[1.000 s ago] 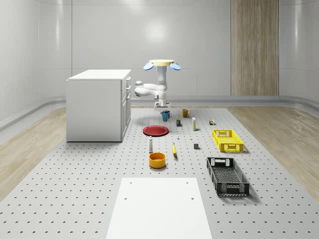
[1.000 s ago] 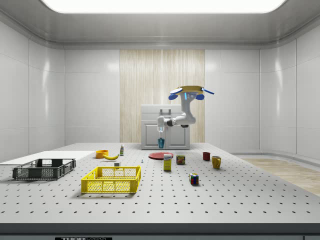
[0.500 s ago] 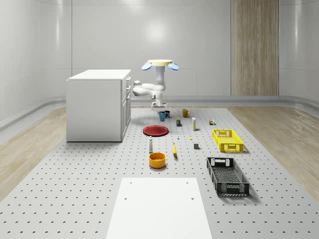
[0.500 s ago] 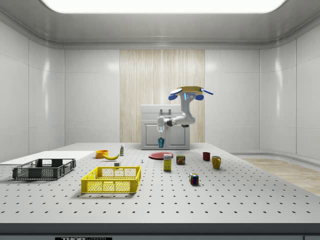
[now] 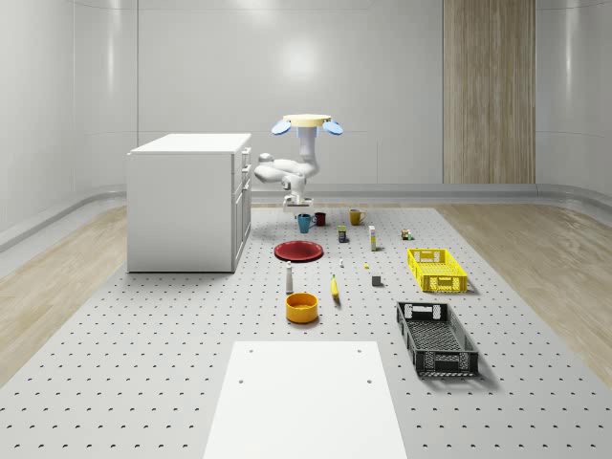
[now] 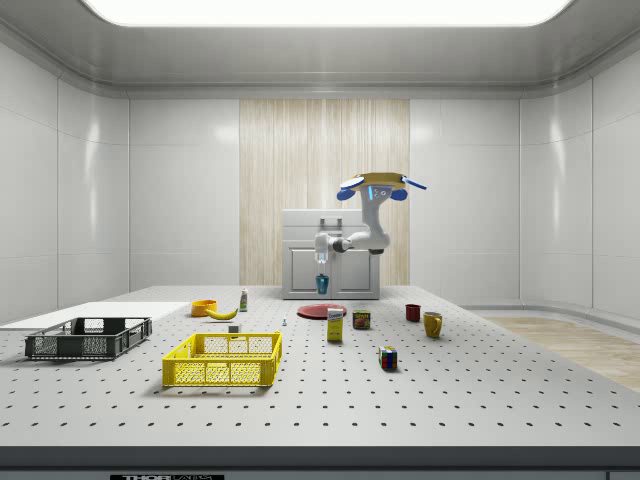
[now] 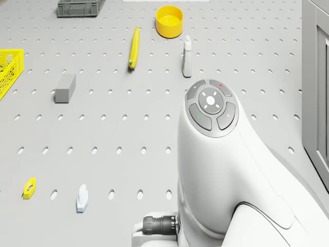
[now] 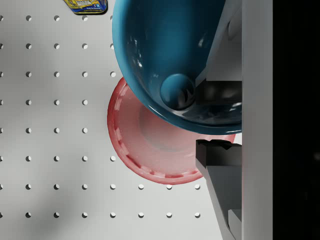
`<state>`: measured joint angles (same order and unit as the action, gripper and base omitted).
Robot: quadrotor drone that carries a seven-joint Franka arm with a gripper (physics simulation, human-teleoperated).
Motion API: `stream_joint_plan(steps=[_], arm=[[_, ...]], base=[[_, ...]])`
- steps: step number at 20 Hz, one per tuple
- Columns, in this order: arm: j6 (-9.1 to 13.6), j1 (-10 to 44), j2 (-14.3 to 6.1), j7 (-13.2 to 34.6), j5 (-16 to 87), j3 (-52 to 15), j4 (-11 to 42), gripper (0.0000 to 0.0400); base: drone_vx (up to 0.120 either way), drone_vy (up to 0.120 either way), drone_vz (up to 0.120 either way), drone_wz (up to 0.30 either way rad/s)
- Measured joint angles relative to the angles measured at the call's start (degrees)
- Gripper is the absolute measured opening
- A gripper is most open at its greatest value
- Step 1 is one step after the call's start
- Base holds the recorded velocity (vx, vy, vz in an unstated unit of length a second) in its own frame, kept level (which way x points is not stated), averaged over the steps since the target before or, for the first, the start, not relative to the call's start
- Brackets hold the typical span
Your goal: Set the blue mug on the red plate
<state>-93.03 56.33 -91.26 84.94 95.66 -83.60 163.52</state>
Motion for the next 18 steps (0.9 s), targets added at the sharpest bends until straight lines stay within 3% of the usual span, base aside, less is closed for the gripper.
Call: stream_joint_plan(steps=[6, 18], arm=[[-0.95, -3.14, -0.38, -4.52, 1.2, 1.46, -1.43, 0.01], [-3.99, -6.61, -0.97, -7.52, 8.87, 9.67, -1.43, 0.01]], base=[[0.0, 0.0, 0.0, 0.0], [0.0, 0.0, 0.0, 0.0]])
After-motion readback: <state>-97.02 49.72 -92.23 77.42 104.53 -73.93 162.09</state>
